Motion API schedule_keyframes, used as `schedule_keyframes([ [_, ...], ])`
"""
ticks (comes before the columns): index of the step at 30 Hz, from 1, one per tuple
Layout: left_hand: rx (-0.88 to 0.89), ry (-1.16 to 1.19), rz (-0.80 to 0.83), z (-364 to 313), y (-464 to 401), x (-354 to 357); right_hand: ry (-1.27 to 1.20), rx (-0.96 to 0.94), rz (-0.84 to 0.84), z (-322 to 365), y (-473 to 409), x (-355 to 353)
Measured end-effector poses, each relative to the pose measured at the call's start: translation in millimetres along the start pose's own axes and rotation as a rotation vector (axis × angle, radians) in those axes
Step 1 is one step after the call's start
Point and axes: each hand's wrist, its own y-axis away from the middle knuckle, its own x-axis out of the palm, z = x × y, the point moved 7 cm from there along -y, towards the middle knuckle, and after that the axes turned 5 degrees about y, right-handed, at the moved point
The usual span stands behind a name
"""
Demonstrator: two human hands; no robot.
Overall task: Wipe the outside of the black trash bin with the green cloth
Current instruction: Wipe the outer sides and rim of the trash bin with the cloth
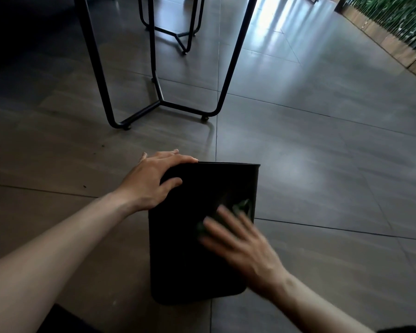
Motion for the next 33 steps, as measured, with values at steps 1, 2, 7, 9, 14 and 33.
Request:
schedule_keyframes([
  [1,0.002,-0.001,-0.003,0.2,-2.0,0.1,-0.083,0.207,-0.029,-29.1,-13.1,-6.9],
  [2,-0.005,-0.001,-0.003,1.5,-1.1,-0.1,-0.164,0.396,-0.038,-51.2,-24.9,-12.7],
  [7,-0.011,0.000,0.001,2.7,-2.0,-0.9,-0.162,0.503,-0.048,-41.6,-53.1,-16.8],
  [9,-0.006,0.011,0.004,0.1,-2.2,0.6,-0.047,0.188,-0.024,9.5,-38.2,-3.1],
  [14,0.028,0.036,0.018,-10.5,-1.4,6.4,0.123,-0.317,0.095,69.0,14.3,19.1],
  [33,0.042,0.054,0.035,-19.1,1.1,10.0,0.065,-0.029,-0.022,25.9,-8.6,-8.6],
])
